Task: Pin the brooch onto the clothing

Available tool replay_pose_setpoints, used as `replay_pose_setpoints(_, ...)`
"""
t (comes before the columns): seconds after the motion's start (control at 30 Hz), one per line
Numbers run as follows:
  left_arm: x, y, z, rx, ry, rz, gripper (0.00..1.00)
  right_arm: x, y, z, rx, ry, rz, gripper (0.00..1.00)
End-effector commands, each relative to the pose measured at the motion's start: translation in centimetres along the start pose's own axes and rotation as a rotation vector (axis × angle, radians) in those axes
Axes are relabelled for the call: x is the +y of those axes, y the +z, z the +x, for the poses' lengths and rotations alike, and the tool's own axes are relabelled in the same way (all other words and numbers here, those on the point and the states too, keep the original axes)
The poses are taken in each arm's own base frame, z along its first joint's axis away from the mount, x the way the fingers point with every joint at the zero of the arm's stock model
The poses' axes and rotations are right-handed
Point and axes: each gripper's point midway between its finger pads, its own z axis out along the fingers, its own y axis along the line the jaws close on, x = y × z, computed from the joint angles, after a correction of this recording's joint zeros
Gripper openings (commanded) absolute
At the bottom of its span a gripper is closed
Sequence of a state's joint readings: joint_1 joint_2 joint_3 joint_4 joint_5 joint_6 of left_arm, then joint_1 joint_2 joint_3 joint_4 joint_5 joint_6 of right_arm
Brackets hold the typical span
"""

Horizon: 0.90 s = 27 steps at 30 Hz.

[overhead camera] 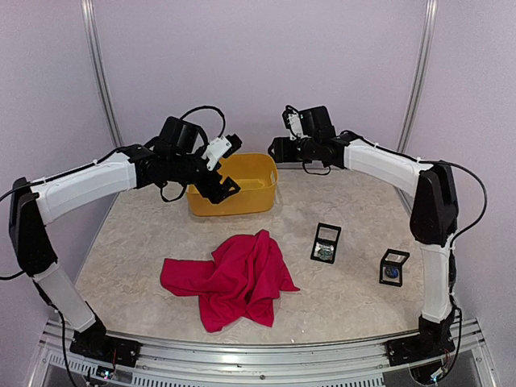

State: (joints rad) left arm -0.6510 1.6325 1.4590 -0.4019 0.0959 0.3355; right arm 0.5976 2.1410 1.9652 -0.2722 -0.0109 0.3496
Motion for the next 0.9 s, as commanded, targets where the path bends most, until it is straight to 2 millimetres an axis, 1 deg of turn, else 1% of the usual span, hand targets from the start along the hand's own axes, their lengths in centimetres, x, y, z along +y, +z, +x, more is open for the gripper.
replay_pose_setpoints(0.0,-0.9,3.6,6.8,0.167,0.291,0.008,0.95,3.6,-4.9,2.7,0.071,-0.118,-0.136,0.65)
replay_pose_setpoints(0.1,2.7,4.2,5.3,0.107,0.252,-0.038,0.96,6.0,-7.6,5.9,0.118,-0.161,-0.259,0.67)
replay_pose_setpoints(0.17,4.8,5.8,5.8,0.133,0.264,-0.097,0.97,7.8,-9.6,8.3,0.144,-0.192,-0.349,0.68)
replay_pose_setpoints(0.2,5.5,6.3,5.4,0.128,0.279,-0.118,0.97,8.6,-10.3,9.6,0.161,-0.209,-0.387,0.68)
replay_pose_setpoints(0.23,5.5,7.4,6.1,0.150,0.293,-0.107,0.97,9.4,-10.9,11.2,0.181,-0.235,-0.419,0.68)
replay_pose_setpoints(0.27,5.6,8.0,6.2,0.158,0.302,-0.104,0.97,10.0,-11.3,12.6,0.201,-0.259,-0.441,0.68)
replay_pose_setpoints(0.33,5.6,9.7,7.2,0.187,0.310,-0.085,0.96,11.1,-11.9,15.4,0.250,-0.298,-0.471,0.69)
replay_pose_setpoints(0.37,5.4,10.9,8.1,0.207,0.313,-0.068,0.95,11.5,-12.1,16.4,0.271,-0.310,-0.483,0.69)
replay_pose_setpoints(0.43,5.2,12.3,9.0,0.221,0.314,-0.047,0.93,12.2,-12.6,17.8,0.306,-0.325,-0.501,0.69)
replay_pose_setpoints(0.47,5.3,13.1,9.6,0.231,0.305,-0.046,0.90,12.3,-12.8,18.1,0.315,-0.325,-0.506,0.69)
replay_pose_setpoints(0.53,5.9,13.7,9.6,0.226,0.268,-0.043,0.81,12.5,-13.4,17.9,0.319,-0.322,-0.511,0.68)
replay_pose_setpoints(0.57,5.7,14.1,10.0,0.228,0.256,-0.023,0.79,12.5,-13.8,17.4,0.308,-0.328,-0.510,0.68)
replay_pose_setpoints(0.63,5.7,14.3,10.5,0.229,0.246,-0.009,0.70,12.6,-14.7,15.9,0.271,-0.354,-0.504,0.68)
replay_pose_setpoints(0.67,5.9,14.4,10.7,0.231,0.235,-0.008,0.63,12.5,-15.2,15.2,0.250,-0.372,-0.497,0.68)
replay_pose_setpoints(0.7,6.2,14.4,10.8,0.234,0.220,-0.011,0.53,12.5,-15.6,14.5,0.229,-0.389,-0.487,0.68)
replay_pose_setpoints(0.77,6.6,14.3,10.8,0.243,0.179,-0.013,0.27,11.8,-16.4,13.3,0.196,-0.419,-0.452,0.72)
replay_pose_setpoints(0.83,7.0,13.8,10.9,0.255,0.125,-0.013,0.06,10.3,-17.1,11.9,0.180,-0.417,-0.385,0.72)
replay_pose_setpoints(0.87,7.6,13.4,10.8,0.259,0.088,-0.016,0.00,8.9,-17.3,11.2,0.170,-0.438,-0.334,0.72)
